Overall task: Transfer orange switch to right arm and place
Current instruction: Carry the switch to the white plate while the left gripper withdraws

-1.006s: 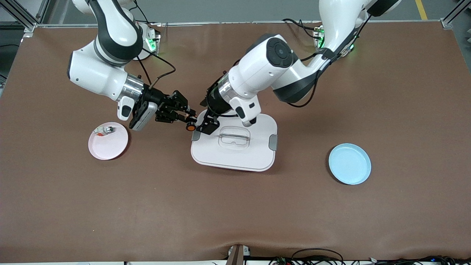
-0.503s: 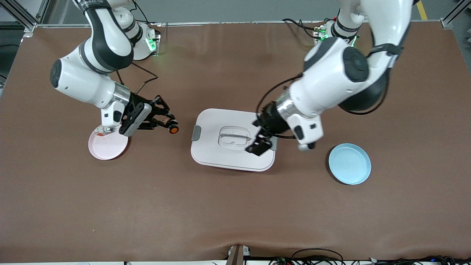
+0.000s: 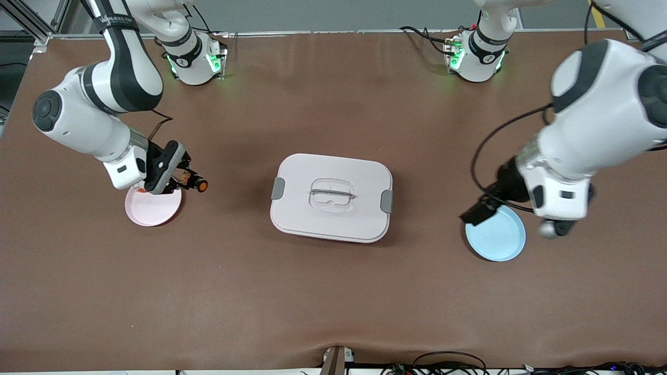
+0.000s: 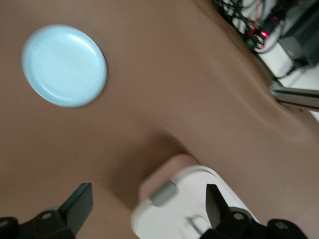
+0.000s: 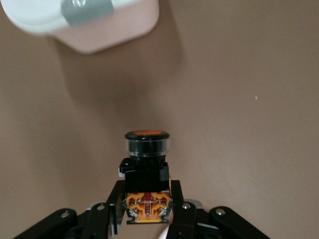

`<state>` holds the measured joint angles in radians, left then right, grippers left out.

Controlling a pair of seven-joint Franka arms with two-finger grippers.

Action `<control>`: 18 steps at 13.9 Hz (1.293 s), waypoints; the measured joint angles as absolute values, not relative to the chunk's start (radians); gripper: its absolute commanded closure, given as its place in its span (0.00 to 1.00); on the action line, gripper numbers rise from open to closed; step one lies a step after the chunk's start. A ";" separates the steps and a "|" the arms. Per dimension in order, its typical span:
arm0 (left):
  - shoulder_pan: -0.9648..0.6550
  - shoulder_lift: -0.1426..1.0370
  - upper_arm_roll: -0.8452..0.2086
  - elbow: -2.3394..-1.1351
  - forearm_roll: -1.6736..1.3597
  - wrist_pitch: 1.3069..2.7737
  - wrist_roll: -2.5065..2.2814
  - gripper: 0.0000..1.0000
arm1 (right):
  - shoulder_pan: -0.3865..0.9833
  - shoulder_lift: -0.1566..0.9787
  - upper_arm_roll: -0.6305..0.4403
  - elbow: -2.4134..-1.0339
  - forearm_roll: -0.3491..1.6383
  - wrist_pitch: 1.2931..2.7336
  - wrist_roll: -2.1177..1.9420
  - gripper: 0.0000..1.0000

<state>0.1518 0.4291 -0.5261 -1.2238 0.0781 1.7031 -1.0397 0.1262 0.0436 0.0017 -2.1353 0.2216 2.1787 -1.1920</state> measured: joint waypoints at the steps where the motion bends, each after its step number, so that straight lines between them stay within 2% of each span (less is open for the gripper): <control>1: 0.178 0.424 -0.526 -1.224 0.106 1.694 -0.999 0.00 | 0.116 0.044 0.002 -2.139 0.165 2.178 -1.209 1.00; 3: 0.212 0.409 -0.527 -1.225 0.146 1.683 -0.912 0.00 | 0.098 0.045 0.002 -2.150 0.092 2.183 -1.244 1.00; 8: 0.312 0.346 -0.527 -1.227 0.157 1.566 -0.616 0.00 | 0.023 0.082 0.001 -2.217 0.071 2.286 -1.415 1.00; 13: 0.351 0.297 -0.510 -1.232 0.156 1.510 -0.391 0.00 | -0.107 0.191 0.000 -2.261 0.004 2.485 -1.564 1.00; 18: 0.227 0.176 -0.316 -1.331 0.077 1.495 -0.250 0.00 | -0.173 0.287 0.001 -2.268 -0.001 2.613 -1.641 1.00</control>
